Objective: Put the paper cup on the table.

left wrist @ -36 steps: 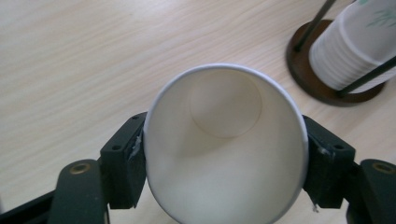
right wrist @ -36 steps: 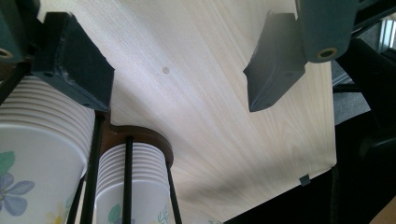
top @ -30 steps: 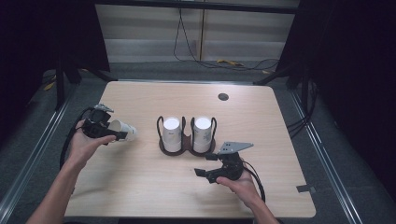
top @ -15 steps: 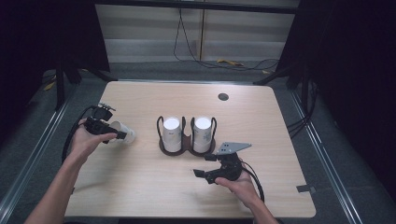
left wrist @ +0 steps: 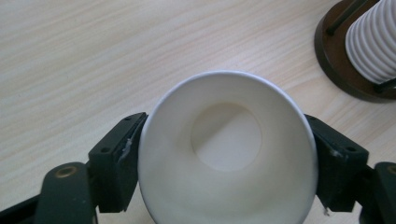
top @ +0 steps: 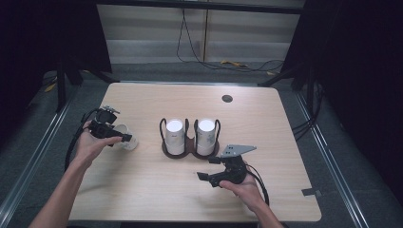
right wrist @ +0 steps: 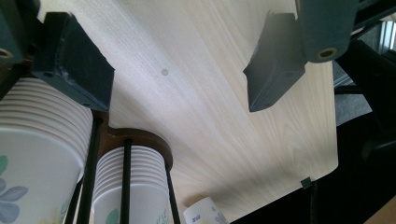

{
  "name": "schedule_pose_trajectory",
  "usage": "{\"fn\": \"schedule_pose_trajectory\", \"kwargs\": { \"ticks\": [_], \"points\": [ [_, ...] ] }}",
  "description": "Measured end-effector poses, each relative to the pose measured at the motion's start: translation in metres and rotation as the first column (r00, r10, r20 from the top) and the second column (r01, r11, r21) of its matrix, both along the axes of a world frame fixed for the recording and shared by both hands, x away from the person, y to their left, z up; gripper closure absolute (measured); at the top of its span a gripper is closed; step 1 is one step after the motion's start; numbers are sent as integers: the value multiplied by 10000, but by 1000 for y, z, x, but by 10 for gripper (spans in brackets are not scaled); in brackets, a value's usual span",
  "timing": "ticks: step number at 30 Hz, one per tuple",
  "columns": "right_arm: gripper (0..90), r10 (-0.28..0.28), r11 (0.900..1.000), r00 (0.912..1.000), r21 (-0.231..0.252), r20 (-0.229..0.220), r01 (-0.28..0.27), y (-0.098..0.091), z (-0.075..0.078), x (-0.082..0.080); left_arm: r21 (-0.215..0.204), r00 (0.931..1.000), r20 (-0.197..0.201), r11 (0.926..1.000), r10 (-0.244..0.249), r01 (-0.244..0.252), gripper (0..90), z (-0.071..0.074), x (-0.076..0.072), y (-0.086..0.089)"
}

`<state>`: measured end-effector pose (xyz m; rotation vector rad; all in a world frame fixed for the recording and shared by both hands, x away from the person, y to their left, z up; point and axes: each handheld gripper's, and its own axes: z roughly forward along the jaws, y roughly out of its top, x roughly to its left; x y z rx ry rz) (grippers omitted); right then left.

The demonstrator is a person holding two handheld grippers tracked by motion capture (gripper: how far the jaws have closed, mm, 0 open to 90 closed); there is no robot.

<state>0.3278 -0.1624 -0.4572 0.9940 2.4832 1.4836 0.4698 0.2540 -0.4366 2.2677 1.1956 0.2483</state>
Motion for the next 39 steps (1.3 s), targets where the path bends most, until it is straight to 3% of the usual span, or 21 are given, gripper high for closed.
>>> {"fn": "schedule_pose_trajectory", "kwargs": {
  "ticks": [10,12,16,26,30,39],
  "points": [
    [236,-98,9999,9999,25,70,97,-2,1,1,-250,9986,474,9994,-231,243,212,-6,-1,-5],
    [236,-56,10000,10000,18,70,56,-1,1,0,-438,9981,519,9984,-328,351,207,-7,-2,-5],
    [238,-149,9998,9998,100,127,148,-2,2,0,-401,9961,509,9965,-714,734,200,-9,-3,-6],
    [239,-273,9995,9991,179,315,268,-2,5,-1,-882,9967,635,9945,-506,561,169,-13,-8,1],
    [238,-290,9994,9991,170,300,285,-2,4,0,-836,9954,786,9946,-544,610,160,-14,-11,6],
    [238,-293,9994,9992,191,276,288,-2,4,0,-1243,9953,700,9894,-671,754,161,-23,-17,12]
  ]
}}
